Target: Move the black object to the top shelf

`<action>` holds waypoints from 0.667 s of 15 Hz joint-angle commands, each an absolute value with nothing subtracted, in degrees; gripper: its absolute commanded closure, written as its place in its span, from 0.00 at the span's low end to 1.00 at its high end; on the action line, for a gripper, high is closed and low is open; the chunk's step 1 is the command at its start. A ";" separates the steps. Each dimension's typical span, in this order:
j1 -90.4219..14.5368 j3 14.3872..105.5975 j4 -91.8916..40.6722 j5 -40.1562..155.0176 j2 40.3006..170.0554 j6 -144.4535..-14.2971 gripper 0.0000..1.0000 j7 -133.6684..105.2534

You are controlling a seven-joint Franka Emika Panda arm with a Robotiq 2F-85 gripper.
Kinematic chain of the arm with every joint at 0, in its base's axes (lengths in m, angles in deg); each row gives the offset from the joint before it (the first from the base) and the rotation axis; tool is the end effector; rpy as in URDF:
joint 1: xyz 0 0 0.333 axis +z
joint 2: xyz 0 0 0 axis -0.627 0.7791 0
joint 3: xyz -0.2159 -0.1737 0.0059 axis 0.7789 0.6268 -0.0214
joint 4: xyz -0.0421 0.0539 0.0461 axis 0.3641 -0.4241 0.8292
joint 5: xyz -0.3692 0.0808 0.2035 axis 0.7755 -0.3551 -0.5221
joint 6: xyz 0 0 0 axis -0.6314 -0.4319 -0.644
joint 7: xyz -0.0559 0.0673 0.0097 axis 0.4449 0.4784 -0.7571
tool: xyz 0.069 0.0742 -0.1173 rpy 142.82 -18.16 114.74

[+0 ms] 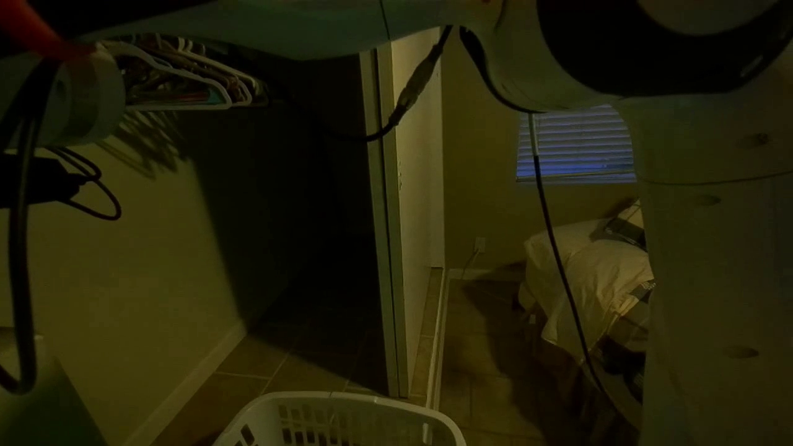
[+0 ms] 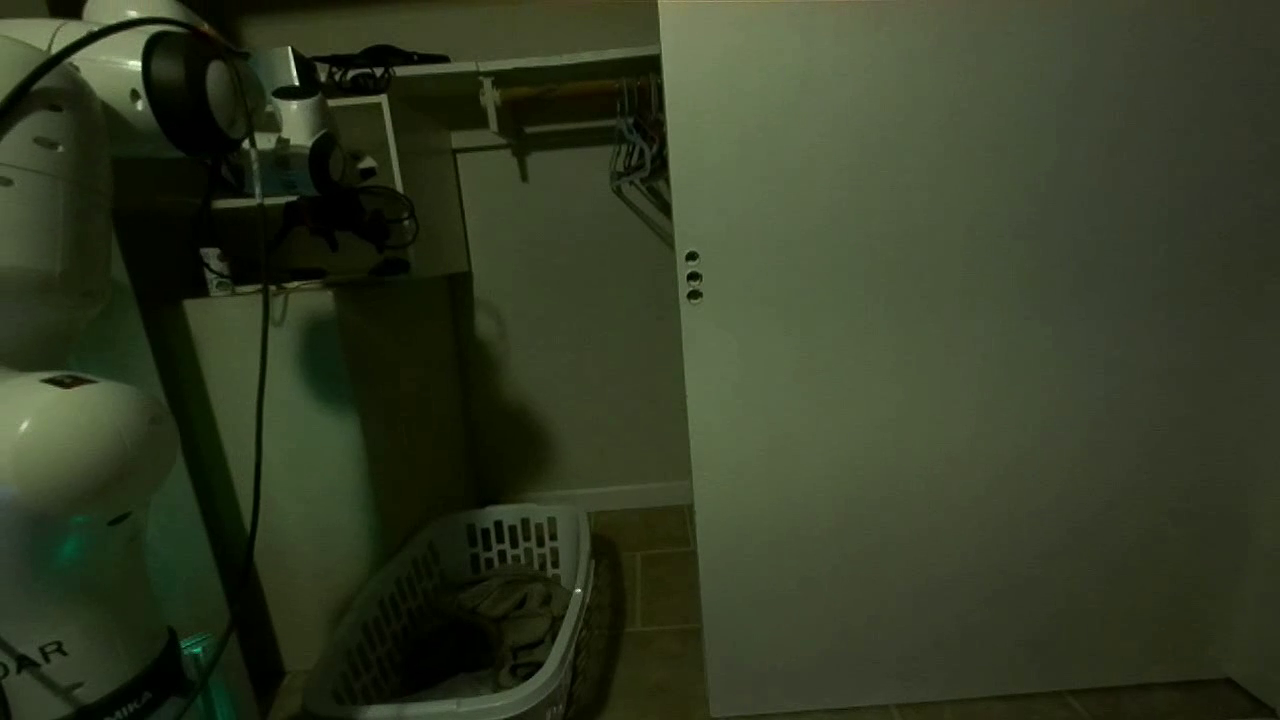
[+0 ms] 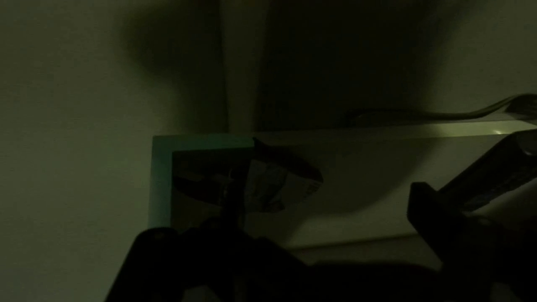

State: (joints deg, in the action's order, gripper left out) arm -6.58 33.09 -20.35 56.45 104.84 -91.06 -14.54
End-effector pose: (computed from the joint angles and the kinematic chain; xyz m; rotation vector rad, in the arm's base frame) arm 0.4545 0.5984 0.5214 -2.3376 -1.0600 -0.8602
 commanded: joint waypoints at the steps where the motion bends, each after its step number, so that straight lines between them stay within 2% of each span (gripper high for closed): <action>1: -4.52 34.80 -17.39 59.93 107.10 -90.59 0.00 -10.49; 10: -1.84 38.09 -15.44 63.84 109.06 -91.07 0.00 -5.68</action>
State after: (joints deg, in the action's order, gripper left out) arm -3.54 36.46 -18.51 61.43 106.98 -91.06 -8.74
